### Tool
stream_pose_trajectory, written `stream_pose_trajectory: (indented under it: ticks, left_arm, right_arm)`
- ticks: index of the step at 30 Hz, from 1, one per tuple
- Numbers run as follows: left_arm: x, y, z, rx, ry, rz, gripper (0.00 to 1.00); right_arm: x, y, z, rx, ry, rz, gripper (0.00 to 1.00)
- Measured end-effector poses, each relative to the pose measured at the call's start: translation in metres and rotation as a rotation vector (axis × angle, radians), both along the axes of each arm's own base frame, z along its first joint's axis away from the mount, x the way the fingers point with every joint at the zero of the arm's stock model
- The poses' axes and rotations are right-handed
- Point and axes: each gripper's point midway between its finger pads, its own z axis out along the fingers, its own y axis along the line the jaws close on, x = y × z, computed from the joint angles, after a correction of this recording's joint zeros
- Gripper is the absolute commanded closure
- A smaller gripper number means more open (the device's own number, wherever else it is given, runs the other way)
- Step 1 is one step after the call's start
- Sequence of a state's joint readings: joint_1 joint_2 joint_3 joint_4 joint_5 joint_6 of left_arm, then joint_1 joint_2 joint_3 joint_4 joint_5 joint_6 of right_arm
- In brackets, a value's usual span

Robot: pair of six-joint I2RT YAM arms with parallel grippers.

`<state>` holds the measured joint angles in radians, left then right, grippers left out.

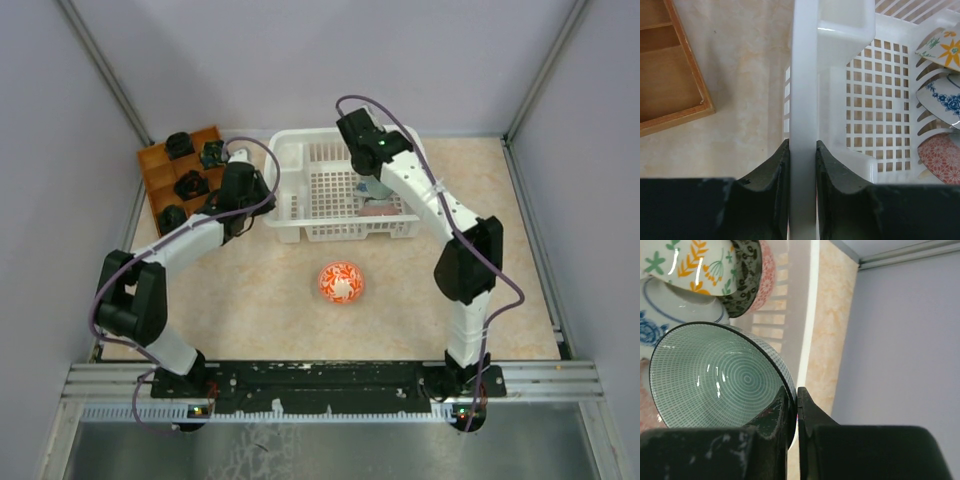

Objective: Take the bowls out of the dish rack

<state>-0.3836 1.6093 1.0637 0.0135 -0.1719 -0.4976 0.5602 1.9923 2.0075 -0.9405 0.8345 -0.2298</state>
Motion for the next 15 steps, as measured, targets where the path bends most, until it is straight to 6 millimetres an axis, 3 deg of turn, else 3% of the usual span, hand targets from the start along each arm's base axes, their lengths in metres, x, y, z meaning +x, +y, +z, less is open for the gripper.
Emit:
stream_pose_trajectory:
  ticks: [5, 10, 15]
  left_arm:
    - [-0.005, 0.008, 0.0, 0.022, 0.017, 0.018, 0.46]
    - [-0.008, 0.018, 0.01, 0.041, 0.004, 0.043, 0.32]
    - [-0.01, 0.022, 0.027, 0.049, -0.035, 0.047, 0.13]
  right_arm:
    - [-0.026, 0.006, 0.009, 0.171, 0.0, 0.04, 1.0]
    - [-0.045, 0.014, 0.024, 0.317, -0.028, 0.084, 1.0]
    - [-0.057, 0.031, 0.013, 0.447, 0.005, 0.136, 1.0]
